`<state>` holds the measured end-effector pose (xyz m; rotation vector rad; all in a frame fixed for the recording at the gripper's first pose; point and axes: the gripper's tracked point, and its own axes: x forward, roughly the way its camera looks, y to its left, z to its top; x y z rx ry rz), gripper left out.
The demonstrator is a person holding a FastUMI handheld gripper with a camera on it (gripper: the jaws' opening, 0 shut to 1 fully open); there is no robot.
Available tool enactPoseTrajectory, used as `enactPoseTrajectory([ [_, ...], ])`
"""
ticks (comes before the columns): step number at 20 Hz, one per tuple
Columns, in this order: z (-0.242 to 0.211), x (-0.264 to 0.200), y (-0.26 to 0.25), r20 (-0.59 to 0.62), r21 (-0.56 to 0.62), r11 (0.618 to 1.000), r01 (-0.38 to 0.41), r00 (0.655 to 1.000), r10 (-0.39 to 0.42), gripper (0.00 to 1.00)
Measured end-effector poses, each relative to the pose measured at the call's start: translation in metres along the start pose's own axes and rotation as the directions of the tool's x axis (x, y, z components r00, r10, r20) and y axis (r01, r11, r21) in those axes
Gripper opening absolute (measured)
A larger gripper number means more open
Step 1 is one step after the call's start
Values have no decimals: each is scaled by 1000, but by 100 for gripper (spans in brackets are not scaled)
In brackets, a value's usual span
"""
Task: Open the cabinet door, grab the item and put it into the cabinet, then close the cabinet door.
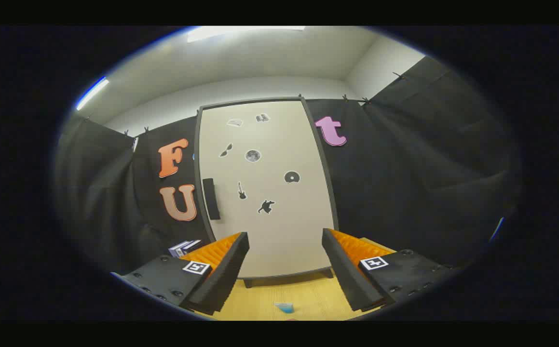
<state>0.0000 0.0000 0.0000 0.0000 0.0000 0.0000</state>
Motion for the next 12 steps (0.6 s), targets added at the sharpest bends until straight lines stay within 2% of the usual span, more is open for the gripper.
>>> enactPoseTrajectory([
  [12,-2,-3,-3,-6,12,1000,-6,1000,6,97],
])
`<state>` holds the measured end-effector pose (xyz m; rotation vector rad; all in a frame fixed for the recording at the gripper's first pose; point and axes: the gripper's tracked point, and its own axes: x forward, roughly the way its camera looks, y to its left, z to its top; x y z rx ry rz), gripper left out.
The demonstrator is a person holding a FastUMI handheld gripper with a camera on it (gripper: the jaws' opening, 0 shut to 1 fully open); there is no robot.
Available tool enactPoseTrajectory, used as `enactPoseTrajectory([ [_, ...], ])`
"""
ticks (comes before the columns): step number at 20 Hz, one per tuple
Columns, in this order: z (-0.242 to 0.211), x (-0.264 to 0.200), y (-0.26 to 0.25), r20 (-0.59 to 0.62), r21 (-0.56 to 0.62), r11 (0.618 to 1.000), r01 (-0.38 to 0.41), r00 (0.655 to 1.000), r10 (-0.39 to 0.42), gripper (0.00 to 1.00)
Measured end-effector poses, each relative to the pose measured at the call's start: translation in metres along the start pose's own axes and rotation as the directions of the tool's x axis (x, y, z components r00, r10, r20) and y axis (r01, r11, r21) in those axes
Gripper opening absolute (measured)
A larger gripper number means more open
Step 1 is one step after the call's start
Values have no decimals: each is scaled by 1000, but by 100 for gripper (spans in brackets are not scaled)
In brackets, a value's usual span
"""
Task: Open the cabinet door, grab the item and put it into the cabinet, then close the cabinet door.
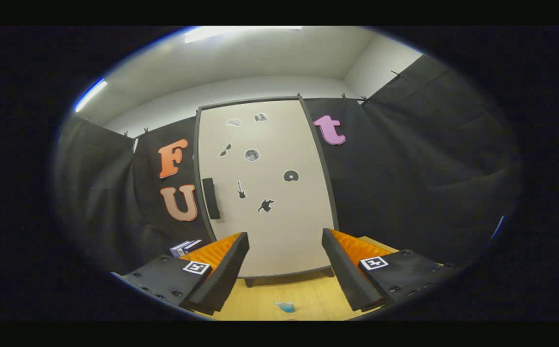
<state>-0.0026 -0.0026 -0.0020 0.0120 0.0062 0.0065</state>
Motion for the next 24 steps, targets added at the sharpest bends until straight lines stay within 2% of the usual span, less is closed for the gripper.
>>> enactPoseTrajectory([
  [6,-6,5,4,-9,13,1000,-2,1000,2,97],
  [11,4,32,34,-11,-7,999,-53,999,53,97],
  [21,25,153,149,-42,-43,978,-203,979,201,97],
  [24,26,192,167,-47,-77,978,-196,980,193,98],
])
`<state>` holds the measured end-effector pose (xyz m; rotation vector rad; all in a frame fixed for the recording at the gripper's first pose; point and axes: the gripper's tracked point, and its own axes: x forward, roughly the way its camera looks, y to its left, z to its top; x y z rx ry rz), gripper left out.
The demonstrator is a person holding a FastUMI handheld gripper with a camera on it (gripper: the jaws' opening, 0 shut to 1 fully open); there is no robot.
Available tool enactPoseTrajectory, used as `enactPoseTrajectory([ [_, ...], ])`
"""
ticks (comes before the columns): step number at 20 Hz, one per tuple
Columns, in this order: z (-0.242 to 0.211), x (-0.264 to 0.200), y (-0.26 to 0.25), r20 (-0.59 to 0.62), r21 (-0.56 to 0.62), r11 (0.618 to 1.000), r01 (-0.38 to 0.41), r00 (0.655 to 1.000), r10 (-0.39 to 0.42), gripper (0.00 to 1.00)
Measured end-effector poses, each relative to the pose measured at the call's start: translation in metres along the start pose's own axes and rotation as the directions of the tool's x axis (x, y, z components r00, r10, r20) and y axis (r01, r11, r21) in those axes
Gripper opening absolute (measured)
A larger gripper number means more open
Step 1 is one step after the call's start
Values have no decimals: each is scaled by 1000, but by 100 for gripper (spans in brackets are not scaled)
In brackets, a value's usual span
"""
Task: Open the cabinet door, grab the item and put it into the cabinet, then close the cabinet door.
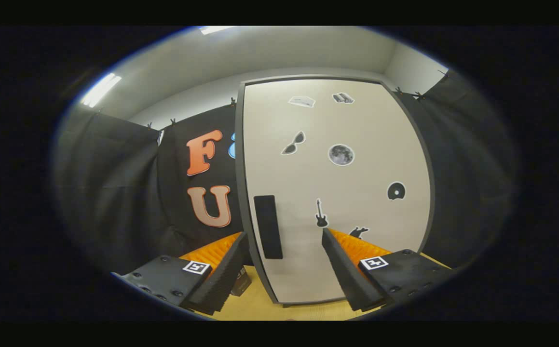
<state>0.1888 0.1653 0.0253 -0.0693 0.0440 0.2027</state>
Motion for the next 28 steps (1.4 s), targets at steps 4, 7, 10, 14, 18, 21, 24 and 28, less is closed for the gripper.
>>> enactPoseTrajectory([
  [4,-2,40,0,-5,-71,996,56,998,-56,98],
  [7,-11,58,2,-35,-86,994,68,997,-71,97],
  [10,-21,72,9,-64,-75,996,54,996,-59,91],
  [14,-16,76,9,-49,-122,989,86,995,-92,80],
  [18,-19,76,17,-62,-108,992,64,996,-71,56],
  [21,-18,75,17,-61,-79,995,62,996,-67,37],
  [24,-19,75,17,-70,-62,997,44,996,-48,33],
  [28,-18,69,18,-95,-63,998,-9,995,3,29],
])
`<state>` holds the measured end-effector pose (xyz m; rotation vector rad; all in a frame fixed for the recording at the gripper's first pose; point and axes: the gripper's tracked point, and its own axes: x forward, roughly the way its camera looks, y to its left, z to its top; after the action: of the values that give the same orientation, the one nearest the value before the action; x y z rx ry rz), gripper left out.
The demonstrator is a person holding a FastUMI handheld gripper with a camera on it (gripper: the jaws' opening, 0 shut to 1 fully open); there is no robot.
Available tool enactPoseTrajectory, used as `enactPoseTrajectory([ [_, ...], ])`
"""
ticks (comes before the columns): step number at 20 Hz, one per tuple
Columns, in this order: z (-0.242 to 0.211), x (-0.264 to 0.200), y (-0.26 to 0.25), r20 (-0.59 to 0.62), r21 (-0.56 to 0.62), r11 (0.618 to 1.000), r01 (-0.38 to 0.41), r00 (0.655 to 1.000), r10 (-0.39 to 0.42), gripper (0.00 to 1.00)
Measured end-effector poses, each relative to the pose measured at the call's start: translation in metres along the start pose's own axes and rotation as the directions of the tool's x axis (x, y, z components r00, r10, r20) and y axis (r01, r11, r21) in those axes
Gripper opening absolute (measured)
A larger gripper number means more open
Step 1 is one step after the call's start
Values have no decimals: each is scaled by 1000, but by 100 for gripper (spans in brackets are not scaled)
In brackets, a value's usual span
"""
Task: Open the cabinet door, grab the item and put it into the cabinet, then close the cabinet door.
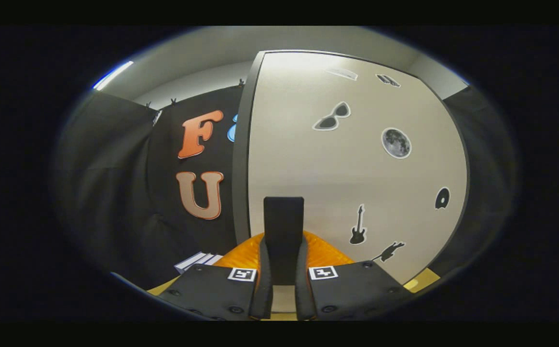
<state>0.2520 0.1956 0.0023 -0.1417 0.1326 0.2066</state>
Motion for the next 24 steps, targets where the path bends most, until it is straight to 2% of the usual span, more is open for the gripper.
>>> enactPoseTrajectory([
  [8,7,-28,6,-6,44,988,-146,989,146,26],
  [11,6,-54,6,-6,43,976,-212,977,212,26],
  [18,7,-113,-9,-28,45,932,-360,932,361,26],
  [24,7,-154,-34,-55,59,876,-479,874,482,26],
])
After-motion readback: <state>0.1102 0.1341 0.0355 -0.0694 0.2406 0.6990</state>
